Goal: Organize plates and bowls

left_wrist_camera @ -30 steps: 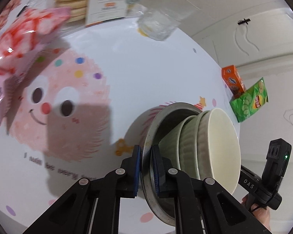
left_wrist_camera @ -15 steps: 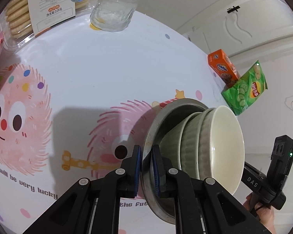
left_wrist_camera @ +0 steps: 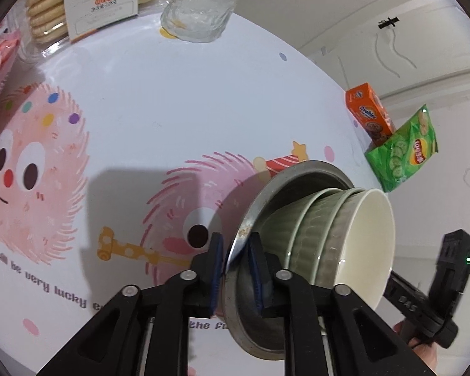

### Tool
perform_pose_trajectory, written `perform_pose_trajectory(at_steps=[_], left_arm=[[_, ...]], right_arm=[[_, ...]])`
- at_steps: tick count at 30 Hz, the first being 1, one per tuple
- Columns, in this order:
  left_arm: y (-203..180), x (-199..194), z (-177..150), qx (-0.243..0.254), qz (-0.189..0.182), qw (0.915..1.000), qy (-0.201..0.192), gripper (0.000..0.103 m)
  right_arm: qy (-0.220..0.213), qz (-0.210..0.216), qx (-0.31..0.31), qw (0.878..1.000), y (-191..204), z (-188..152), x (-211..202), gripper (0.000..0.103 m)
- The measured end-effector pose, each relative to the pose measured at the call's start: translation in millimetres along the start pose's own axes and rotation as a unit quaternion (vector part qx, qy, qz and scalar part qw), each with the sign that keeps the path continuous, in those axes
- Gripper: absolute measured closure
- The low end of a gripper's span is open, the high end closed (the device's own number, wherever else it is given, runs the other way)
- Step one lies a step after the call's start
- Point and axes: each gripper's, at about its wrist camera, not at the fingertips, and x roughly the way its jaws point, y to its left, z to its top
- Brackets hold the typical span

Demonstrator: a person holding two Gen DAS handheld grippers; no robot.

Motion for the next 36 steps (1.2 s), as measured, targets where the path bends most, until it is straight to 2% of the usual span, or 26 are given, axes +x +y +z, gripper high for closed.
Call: perform_pose_trajectory(at_steps=[1, 3, 5, 8, 11, 14, 17, 18, 23, 28, 34, 36], left_arm=[[0.9, -1.2, -1.4, -0.001, 0.008, 1.0, -0.003, 0.075], [5.1, -5.2, -3.6, -0.01, 0.006, 0.9999, -0.008, 0.07], [9.3, -12.5, -6.1, -0.013, 0.012, 0.9997, -0.018, 0.054], [14.9, -28.7, -13.9, -0.011, 0.018, 0.9992, -0.034, 0.046], [14.5, -43.7, -25.1, 0.0, 0.031, 0.9984, -0.048, 0.03], [8.2, -58.0, -41.4, 0.026, 0.05, 0.9966, -0.061, 0.017], [0.8, -67.3, -58.2, 0.051, 0.066, 0.9941, -0.069, 0.016], [-2.2, -69.1, -63.2, 0.059, 0.075, 0.9929, -0.071, 0.016], [-16.0, -76.5, -85.6, 0.095, 0.107, 0.9863, -0.083, 0.015], [-31.1, -88.6, -103.2, 0.136, 0.143, 0.9744, -0.107, 0.015], [-43.1, -105.7, -119.0, 0.153, 0.155, 0.9671, -0.131, 0.015], [-44.4, -110.7, -122.4, 0.146, 0.157, 0.9673, -0.136, 0.015]], right_arm=[[-0.003, -0.002, 0.0, 1.0, 0.2, 0.3, -1.6, 0.078], [-0.007, -0.006, 0.002, 1.0, -0.4, -1.4, -6.3, 0.059], [-0.013, -0.009, 0.001, 1.0, -1.4, -4.8, -12.2, 0.058], [-0.025, -0.02, 0.004, 0.999, -4.3, -12.9, -24.9, 0.056], [-0.038, -0.035, 0.007, 0.999, -4.3, -23.4, -39.4, 0.043], [-0.055, -0.057, 0.0, 0.997, 1.3, -36.2, -55.7, 0.041], [-0.067, -0.075, -0.012, 0.995, 10.5, -48.1, -66.8, 0.023], [-0.072, -0.08, -0.017, 0.994, 15.0, -52.9, -70.8, 0.02], [-0.094, -0.104, -0.023, 0.99, 34.1, -71.9, -84.8, 0.02], [-0.108, -0.123, -0.034, 0.986, 50.4, -89.1, -93.7, 0.02], [-0.129, -0.119, -0.041, 0.984, 67.1, -107.7, -108.4, 0.02], [-0.136, -0.126, -0.047, 0.982, 71.6, -112.7, -113.1, 0.02]])
